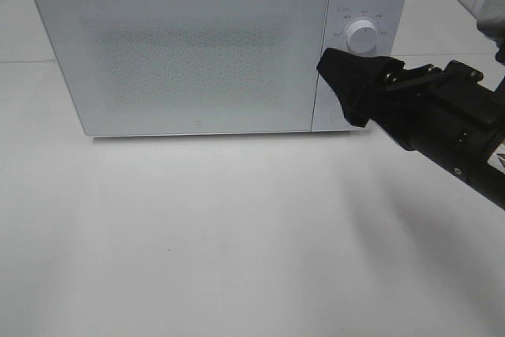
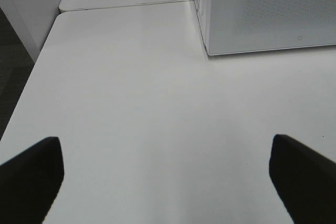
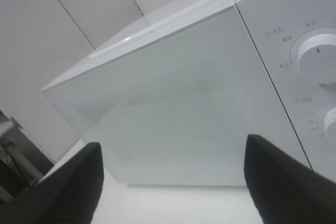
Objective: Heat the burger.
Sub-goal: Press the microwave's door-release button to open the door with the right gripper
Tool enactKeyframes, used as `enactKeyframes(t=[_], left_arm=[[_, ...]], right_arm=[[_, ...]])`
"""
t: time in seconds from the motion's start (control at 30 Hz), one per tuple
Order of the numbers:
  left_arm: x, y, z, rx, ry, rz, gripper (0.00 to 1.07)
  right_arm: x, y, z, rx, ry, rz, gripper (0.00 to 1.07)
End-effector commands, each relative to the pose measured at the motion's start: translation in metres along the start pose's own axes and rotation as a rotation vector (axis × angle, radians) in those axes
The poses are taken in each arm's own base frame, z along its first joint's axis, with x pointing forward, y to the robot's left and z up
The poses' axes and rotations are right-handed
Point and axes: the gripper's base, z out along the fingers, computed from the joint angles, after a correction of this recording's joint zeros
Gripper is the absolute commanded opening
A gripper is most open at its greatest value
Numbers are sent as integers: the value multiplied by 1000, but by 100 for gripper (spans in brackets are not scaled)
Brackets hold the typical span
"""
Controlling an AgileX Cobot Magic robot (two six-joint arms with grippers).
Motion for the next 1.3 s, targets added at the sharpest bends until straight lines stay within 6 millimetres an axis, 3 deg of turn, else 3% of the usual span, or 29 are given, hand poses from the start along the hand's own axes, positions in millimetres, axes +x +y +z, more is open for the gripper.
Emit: enactKeyframes(t=[0.03,0.23,0.43,0.53,0.7,0.77,0.9,0.97,1.1,1.2,1.23,1.3], left_arm=[[2,0,-2,-5,-22,-5,101],[2,0,-2,-5,-22,-5,101],[2,0,-2,-5,-22,-4,101],[2,0,-2,-5,-22,-4,101],[2,0,-2,-5,-22,-2,101],[2,0,-2,-5,-22,-2,101],[2,0,-2,-5,-22,-2,101],[2,0,-2,-5,-22,-2,101],[2,0,-2,-5,-22,-2,101],[2,0,-2,-5,-22,-2,101],[2,0,-2,-5,-22,-2,101],[2,0,-2,-5,-22,-2,101]], right_arm=[[0,2,-9,23,102,-83,73],[0,2,-18,47,186,-142,73],[-2,6,-16,110,423,-251,73],[-17,18,-12,107,591,-377,73],[-37,25,-9,145,699,-401,73],[-53,14,-10,263,736,-351,76],[-66,-2,-15,378,783,-335,81],[-84,-29,-26,526,824,-265,82],[-98,-50,-39,645,829,-191,82],[-116,-70,-71,791,787,-111,81],[-116,-70,-71,791,787,-111,81],[-123,-66,-91,835,762,-114,80]])
